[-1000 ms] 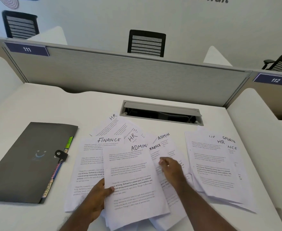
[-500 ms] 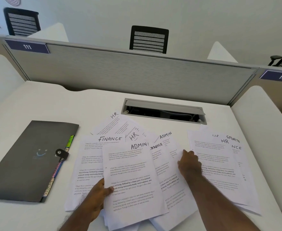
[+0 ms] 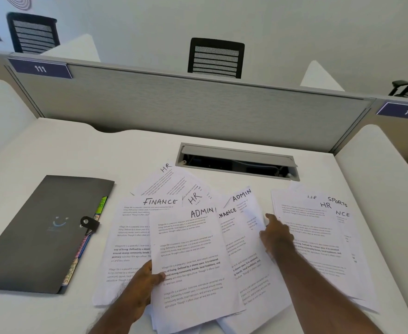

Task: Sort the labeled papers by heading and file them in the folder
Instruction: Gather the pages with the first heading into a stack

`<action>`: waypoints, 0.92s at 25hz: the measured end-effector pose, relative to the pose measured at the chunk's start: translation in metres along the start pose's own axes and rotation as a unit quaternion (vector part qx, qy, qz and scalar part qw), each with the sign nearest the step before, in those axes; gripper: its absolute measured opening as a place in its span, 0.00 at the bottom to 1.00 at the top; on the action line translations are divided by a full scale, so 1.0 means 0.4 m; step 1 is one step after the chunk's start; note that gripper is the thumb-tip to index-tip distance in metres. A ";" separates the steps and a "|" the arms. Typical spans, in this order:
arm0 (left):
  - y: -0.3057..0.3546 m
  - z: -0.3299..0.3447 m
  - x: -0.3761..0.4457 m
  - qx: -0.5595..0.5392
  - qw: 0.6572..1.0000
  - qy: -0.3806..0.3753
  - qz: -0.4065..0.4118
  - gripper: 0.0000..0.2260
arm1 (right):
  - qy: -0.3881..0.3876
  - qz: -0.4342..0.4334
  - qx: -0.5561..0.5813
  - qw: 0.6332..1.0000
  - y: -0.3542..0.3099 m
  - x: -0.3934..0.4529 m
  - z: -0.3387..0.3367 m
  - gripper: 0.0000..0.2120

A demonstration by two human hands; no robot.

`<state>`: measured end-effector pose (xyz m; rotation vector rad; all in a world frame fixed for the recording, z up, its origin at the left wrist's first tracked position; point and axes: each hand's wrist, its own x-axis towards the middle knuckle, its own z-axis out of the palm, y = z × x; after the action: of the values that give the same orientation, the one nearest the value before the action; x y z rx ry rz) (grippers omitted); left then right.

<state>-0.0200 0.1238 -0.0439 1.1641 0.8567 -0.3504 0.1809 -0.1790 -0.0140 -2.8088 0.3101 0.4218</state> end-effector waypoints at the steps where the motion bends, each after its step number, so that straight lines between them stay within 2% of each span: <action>1: -0.001 -0.001 0.002 0.003 1.000 0.001 0.000 0.16 | 0.007 -0.002 0.009 1.000 -0.002 0.002 -0.010 0.22; 5: 0.000 0.002 0.001 0.019 1.000 -0.002 0.003 0.16 | 0.031 0.017 0.071 0.997 0.011 0.021 -0.057 0.17; 11: 0.005 0.005 -0.001 0.034 0.999 -0.004 0.004 0.16 | 0.152 -0.032 0.203 0.967 0.023 0.012 -0.178 0.12; 14: 0.009 0.009 -0.011 0.035 0.999 -0.007 0.008 0.16 | 0.242 -0.030 0.262 0.934 0.017 -0.010 -0.246 0.13; 18: 0.016 0.017 -0.028 0.025 1.000 -0.011 0.014 0.15 | 0.331 -0.016 0.372 0.867 0.008 -0.013 -0.317 0.14; 23: 0.014 0.022 -0.035 0.007 1.000 -0.008 0.006 0.15 | 0.351 -0.055 0.491 0.795 -0.008 -0.036 -0.360 0.13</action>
<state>-0.0218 0.1156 -0.0285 1.1773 0.8338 -0.3548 0.2049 -0.2180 0.1232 -1.7943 0.3607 -0.6746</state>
